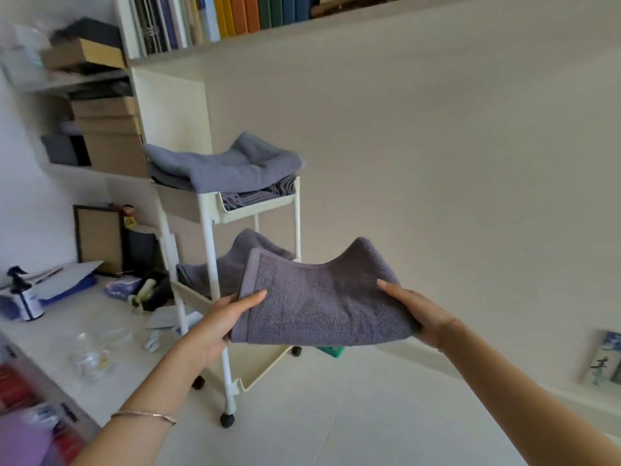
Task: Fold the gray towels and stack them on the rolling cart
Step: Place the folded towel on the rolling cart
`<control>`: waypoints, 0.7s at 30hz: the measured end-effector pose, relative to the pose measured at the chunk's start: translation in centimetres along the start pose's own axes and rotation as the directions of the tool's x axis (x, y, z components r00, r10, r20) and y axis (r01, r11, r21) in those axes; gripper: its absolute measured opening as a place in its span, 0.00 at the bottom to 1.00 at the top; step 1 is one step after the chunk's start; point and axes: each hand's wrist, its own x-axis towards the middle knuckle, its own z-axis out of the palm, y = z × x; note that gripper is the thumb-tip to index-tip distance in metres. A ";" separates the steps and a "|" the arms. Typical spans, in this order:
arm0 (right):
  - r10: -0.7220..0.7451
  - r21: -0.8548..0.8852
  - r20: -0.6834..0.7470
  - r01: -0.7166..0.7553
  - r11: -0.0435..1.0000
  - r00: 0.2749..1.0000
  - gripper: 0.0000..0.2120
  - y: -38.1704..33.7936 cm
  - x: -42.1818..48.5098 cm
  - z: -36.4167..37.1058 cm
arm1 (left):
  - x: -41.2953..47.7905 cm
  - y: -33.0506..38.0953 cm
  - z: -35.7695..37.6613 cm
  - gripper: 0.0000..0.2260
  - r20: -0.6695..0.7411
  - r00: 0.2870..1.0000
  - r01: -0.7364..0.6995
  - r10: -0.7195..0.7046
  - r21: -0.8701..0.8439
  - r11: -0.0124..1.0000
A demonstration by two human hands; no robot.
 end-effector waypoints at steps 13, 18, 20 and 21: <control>-0.237 -0.027 0.160 0.244 0.969 0.958 0.21 -3.9 15.6 4.1 | 0.5 1.3 1.2 0.29 -0.138 0.954 -0.299 0.265 -0.407 0.863; -0.376 -0.003 0.172 0.382 0.924 0.911 0.10 -4.5 19.3 4.4 | 3.2 -0.4 3.0 0.48 -0.249 0.910 -0.397 0.332 -0.287 0.872; -0.417 -0.017 0.178 0.426 0.905 0.892 0.11 -4.4 20.5 5.1 | 4.1 -0.9 3.4 0.47 -0.348 0.872 -0.448 0.343 -0.292 0.845; -0.436 -0.029 0.186 0.448 0.893 0.881 0.12 -4.4 21.0 5.6 | 4.7 -1.2 3.6 0.45 -0.404 0.849 -0.468 0.342 -0.271 0.841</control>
